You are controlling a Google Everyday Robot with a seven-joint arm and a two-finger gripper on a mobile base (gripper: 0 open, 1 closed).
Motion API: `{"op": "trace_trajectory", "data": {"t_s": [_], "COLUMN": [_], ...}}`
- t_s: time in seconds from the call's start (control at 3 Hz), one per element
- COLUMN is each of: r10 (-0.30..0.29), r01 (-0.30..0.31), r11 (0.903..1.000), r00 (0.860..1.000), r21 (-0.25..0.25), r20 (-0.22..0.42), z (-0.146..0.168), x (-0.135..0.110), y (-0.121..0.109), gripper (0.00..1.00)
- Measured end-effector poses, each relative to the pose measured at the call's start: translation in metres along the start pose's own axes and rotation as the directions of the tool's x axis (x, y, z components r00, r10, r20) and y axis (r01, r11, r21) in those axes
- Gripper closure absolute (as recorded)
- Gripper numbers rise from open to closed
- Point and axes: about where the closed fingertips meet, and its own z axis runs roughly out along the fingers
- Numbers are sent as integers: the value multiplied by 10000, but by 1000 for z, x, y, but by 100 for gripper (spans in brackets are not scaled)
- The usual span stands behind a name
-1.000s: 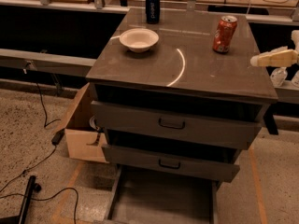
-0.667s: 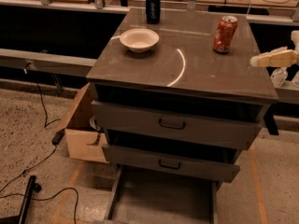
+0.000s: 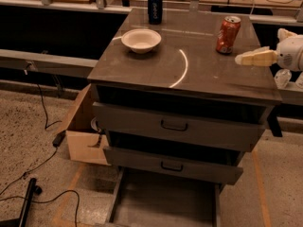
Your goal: Place coke can into bottom drawer
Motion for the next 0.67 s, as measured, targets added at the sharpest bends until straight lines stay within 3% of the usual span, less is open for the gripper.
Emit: {"op": "trace_trajectory", "data": {"t_s": [0.67], "r10": [303], "r01": [-318], "r11": [9991], "r00": [9982], "r21": [273], "r20": [511], "z": [59], "x": [-20], "y": [-8], "gripper": [0]}}
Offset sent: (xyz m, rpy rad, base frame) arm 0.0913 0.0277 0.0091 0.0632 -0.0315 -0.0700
